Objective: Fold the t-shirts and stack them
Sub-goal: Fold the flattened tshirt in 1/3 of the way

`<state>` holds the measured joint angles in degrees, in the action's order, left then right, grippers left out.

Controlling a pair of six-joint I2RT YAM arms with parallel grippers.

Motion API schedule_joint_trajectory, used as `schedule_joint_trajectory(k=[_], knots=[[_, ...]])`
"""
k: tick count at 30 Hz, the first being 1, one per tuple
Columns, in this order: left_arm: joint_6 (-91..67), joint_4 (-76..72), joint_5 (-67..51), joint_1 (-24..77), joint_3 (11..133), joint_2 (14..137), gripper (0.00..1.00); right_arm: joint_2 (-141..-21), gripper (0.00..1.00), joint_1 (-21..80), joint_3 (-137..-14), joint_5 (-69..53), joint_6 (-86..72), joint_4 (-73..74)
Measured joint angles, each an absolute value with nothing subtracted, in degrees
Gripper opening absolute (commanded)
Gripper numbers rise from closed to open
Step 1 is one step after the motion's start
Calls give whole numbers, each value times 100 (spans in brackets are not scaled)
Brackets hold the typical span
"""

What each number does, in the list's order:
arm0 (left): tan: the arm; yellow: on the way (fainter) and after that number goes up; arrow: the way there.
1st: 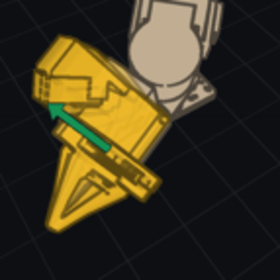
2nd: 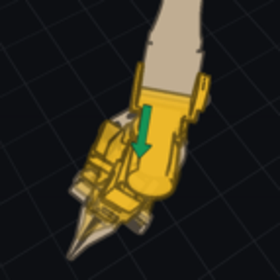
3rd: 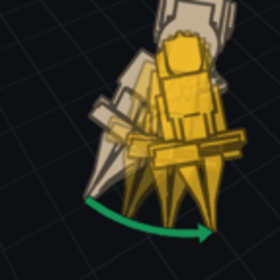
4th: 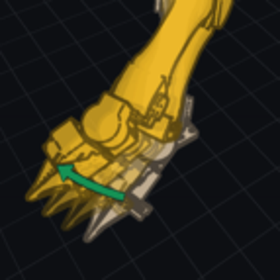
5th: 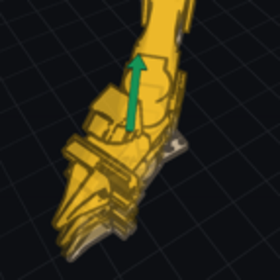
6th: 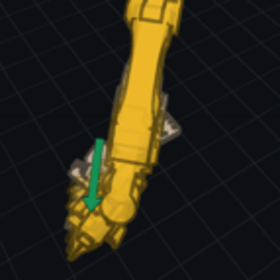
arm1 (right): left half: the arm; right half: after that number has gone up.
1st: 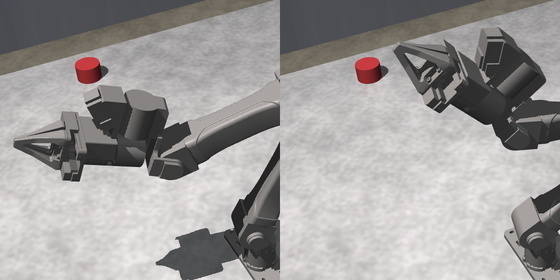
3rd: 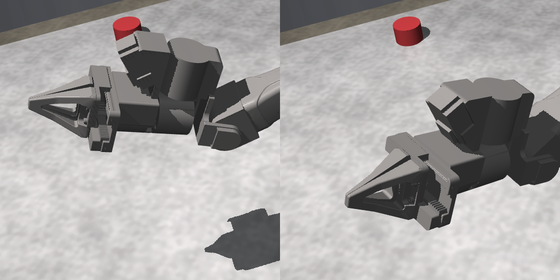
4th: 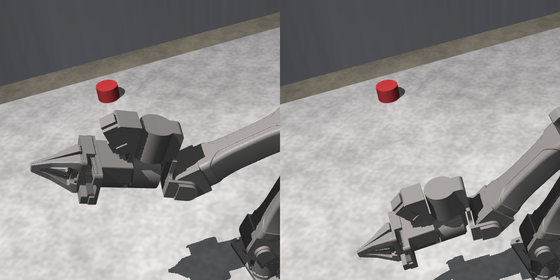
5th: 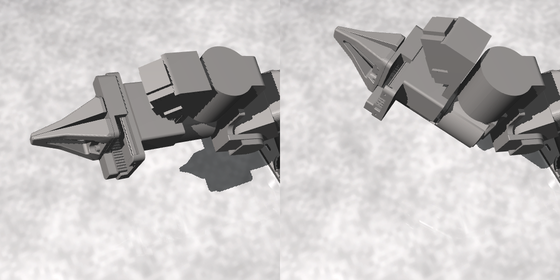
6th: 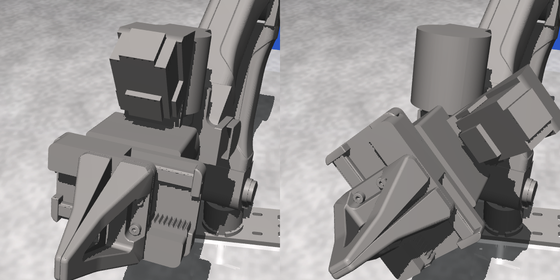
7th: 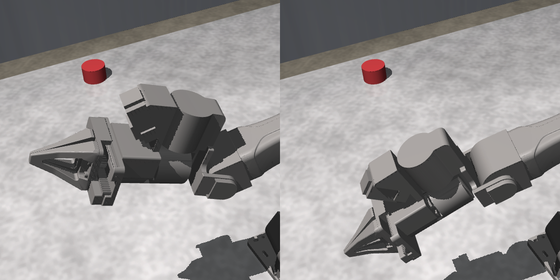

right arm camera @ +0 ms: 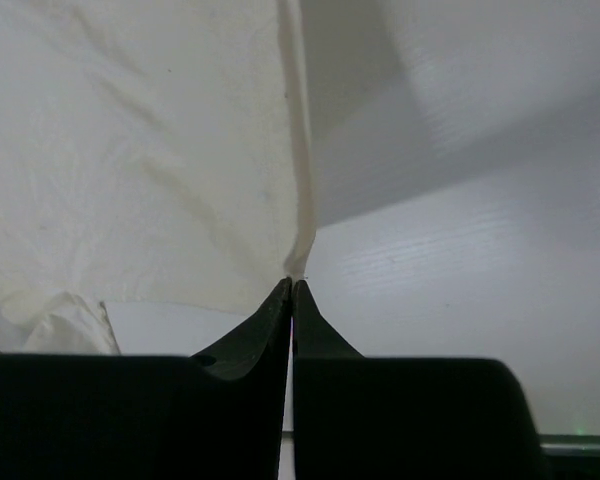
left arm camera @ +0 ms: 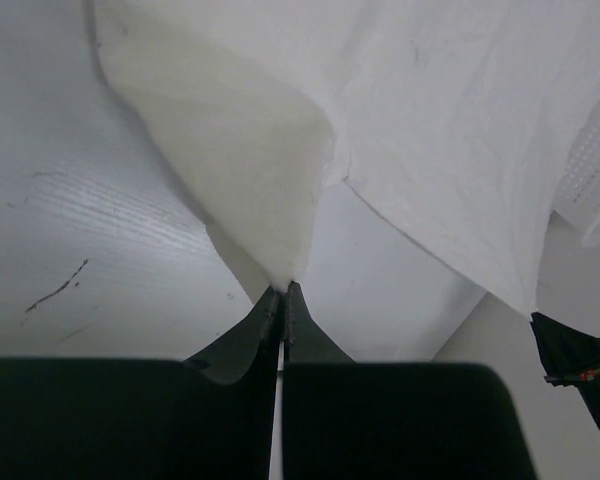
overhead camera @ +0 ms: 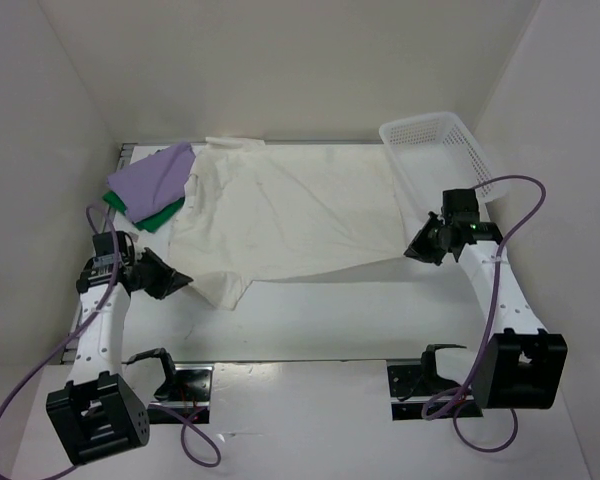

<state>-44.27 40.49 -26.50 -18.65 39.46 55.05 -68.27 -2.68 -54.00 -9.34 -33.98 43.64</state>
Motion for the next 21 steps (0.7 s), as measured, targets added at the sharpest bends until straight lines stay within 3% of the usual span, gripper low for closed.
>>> schedule_joint_trajectory(k=[9,21], knots=[[-4036,5199,-2536,-1737,4810,5745,0,-6104,0,-211,-5301,-886,-3398,5275],[-4136,4515,-2766,-1704,5181,6563,0,-6202,0,-290,-5164,-1090,-3581,5339]])
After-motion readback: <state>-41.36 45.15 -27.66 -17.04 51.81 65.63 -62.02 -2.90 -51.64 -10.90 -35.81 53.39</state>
